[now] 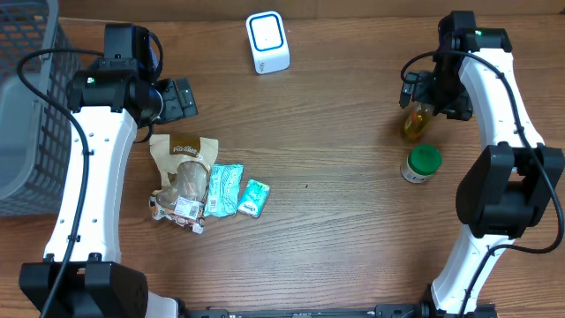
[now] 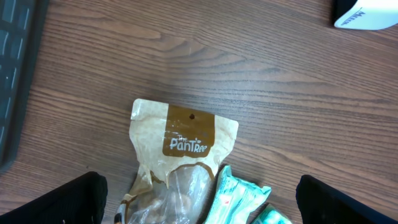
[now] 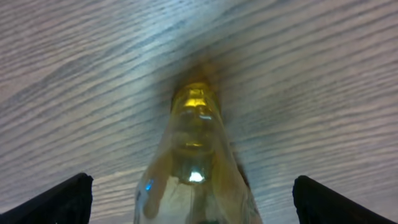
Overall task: Scan the item barcode
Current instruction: 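Open the right gripper and move it left over the snack packets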
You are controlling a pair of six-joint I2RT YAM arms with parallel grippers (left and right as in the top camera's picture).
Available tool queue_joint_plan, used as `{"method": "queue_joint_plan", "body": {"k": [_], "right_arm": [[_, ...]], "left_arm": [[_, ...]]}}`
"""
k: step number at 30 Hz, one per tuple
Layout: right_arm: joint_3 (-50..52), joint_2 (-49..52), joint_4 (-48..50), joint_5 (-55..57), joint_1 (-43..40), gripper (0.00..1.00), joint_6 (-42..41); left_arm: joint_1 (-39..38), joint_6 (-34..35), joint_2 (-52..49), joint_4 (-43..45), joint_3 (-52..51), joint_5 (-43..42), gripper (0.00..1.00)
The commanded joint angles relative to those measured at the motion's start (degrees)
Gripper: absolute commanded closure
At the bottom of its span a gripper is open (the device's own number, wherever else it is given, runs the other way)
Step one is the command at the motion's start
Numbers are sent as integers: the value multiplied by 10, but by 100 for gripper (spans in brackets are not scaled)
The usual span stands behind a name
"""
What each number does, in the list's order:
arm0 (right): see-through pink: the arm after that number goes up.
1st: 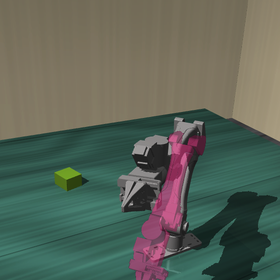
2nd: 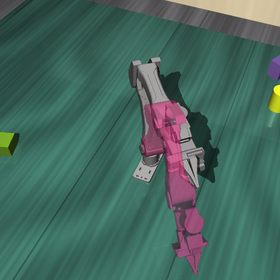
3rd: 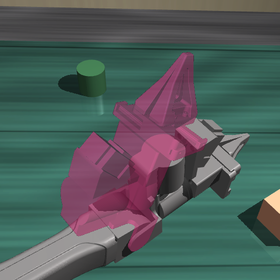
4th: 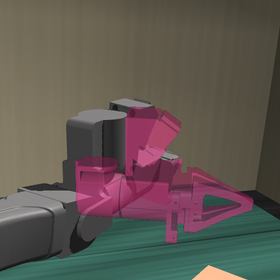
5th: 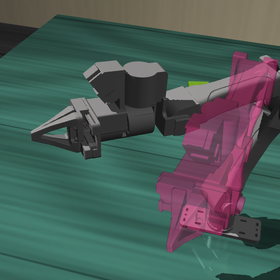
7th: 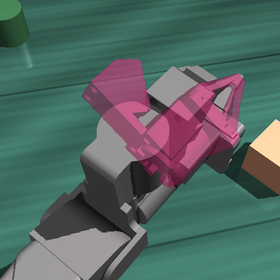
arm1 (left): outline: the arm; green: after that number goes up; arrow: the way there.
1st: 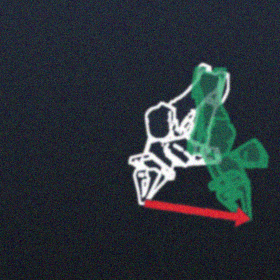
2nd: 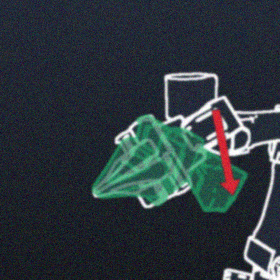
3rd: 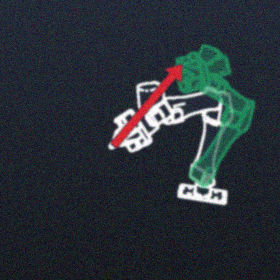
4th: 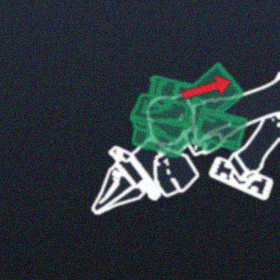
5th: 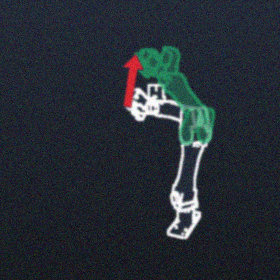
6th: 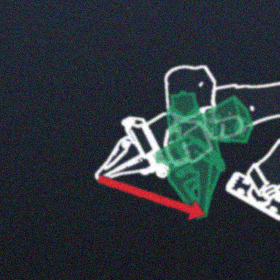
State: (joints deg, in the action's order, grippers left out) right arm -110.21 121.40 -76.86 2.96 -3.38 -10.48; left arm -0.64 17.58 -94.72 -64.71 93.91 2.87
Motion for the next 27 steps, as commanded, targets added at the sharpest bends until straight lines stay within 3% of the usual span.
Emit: {"method": "queue_joint_plan", "body": {"k": [1,7,15,22,27], "right_arm": [[-33,-11,-16,-1,-1,0,-3],[-110,-54,-63,-8,15,0,-18],[-119,-137,-101,-142,86,7,-10],[-80,-139,-123,-229,177,46,-12],[-21,-139,-100,-230,255,60,-42]], "left_arm": [[1,-9,3,2,7,5,0],[1,-9,3,2,7,5,0],[1,-9,3,2,7,5,0],[1,-9,3,2,7,5,0],[1,-9,3,2,7,5,0]]}}
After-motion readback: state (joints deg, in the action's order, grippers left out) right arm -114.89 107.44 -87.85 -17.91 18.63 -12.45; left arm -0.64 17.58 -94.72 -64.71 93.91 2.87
